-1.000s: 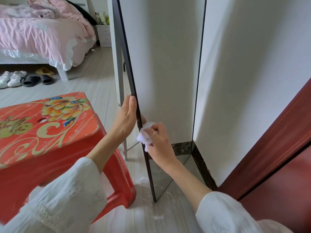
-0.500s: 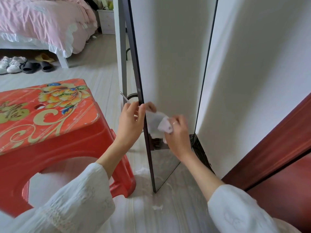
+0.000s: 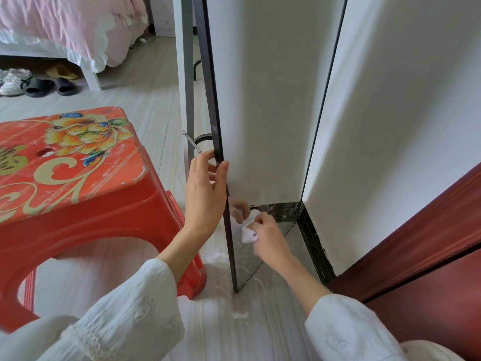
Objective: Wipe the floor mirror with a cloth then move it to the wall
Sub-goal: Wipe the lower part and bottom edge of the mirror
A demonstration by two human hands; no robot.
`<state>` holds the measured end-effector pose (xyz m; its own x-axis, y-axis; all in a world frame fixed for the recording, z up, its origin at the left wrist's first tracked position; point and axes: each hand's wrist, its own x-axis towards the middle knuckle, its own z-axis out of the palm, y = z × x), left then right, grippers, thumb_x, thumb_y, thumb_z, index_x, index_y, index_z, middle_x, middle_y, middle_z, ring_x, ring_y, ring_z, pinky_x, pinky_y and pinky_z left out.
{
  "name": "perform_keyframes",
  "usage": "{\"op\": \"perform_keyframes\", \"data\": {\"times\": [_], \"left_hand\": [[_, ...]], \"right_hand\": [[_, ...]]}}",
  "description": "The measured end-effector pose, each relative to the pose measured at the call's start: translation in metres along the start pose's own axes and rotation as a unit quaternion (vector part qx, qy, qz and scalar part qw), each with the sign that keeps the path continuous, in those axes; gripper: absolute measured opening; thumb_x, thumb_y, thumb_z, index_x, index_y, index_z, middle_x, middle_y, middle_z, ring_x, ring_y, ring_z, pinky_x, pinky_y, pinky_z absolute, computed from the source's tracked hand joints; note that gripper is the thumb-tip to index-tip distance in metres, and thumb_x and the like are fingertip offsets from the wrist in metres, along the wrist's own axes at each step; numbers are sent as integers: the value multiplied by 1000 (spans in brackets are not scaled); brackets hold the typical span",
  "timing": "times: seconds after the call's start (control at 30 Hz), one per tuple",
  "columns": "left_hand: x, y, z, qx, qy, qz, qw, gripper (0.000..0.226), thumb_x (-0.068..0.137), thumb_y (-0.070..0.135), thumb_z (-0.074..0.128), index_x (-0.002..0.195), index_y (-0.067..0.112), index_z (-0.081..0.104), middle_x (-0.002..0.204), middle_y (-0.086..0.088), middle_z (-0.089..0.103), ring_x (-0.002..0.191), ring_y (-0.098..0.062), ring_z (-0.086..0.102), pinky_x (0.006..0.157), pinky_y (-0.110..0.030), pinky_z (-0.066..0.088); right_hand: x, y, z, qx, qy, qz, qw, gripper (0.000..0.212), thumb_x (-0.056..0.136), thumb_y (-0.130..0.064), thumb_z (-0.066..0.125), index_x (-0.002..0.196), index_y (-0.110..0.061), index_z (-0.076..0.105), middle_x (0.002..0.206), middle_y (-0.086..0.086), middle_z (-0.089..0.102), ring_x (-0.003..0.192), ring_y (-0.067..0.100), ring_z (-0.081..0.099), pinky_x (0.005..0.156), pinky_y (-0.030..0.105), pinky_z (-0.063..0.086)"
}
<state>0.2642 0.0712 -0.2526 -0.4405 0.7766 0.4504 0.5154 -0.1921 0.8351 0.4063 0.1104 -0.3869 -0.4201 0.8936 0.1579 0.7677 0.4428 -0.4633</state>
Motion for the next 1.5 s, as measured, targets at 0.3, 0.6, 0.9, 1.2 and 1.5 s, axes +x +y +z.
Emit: {"op": "perform_keyframes", "data": {"times": [0.3, 0.6, 0.9, 1.2, 1.5], "left_hand": [[-10, -11, 1, -51, -16, -77, 996, 21, 90, 29, 52, 101, 17, 39, 84, 11, 50, 74, -4, 53, 61, -8, 45], [-14, -22, 4, 75, -124, -49, 988, 33, 97, 32, 35, 66, 20, 29, 48, 4, 29, 43, -13, 27, 45, -28, 21], [-17, -23, 15, 81, -118, -72, 987, 31, 97, 37, 24, 69, 22, 27, 58, 2, 34, 51, -16, 35, 51, -31, 27], [-20, -26, 24, 56, -96, -69, 991, 32, 95, 38, 18, 79, 14, 31, 56, 0, 34, 50, -18, 35, 53, -37, 31], [-19, -31, 28, 69, -74, -61, 993, 48, 86, 52, 8, 92, 13, 35, 54, -2, 42, 57, -30, 50, 60, -45, 45]], "right_hand": [[45, -25, -76, 118, 272, 38, 954, 22, 83, 0, 53, 103, 9, 56, 113, 22, 48, 92, 17, 44, 75, 7, 35], [37, -31, -20, 225, 230, 101, 941, 28, 85, 2, 50, 111, -8, 48, 118, 8, 41, 101, 9, 44, 79, 18, 34], [19, 42, 4, 23, 44, 105, 993, 25, 77, 7, 56, 102, 7, 61, 111, 18, 48, 100, 32, 49, 76, 22, 34], [98, -15, -107, 149, 347, 35, 925, 22, 88, -1, 46, 107, 3, 54, 114, 2, 41, 99, 13, 43, 76, -3, 30], [59, 5, -23, 128, 240, 100, 957, 32, 84, -6, 48, 116, -1, 49, 123, 15, 44, 108, 24, 46, 85, 23, 36]]}}
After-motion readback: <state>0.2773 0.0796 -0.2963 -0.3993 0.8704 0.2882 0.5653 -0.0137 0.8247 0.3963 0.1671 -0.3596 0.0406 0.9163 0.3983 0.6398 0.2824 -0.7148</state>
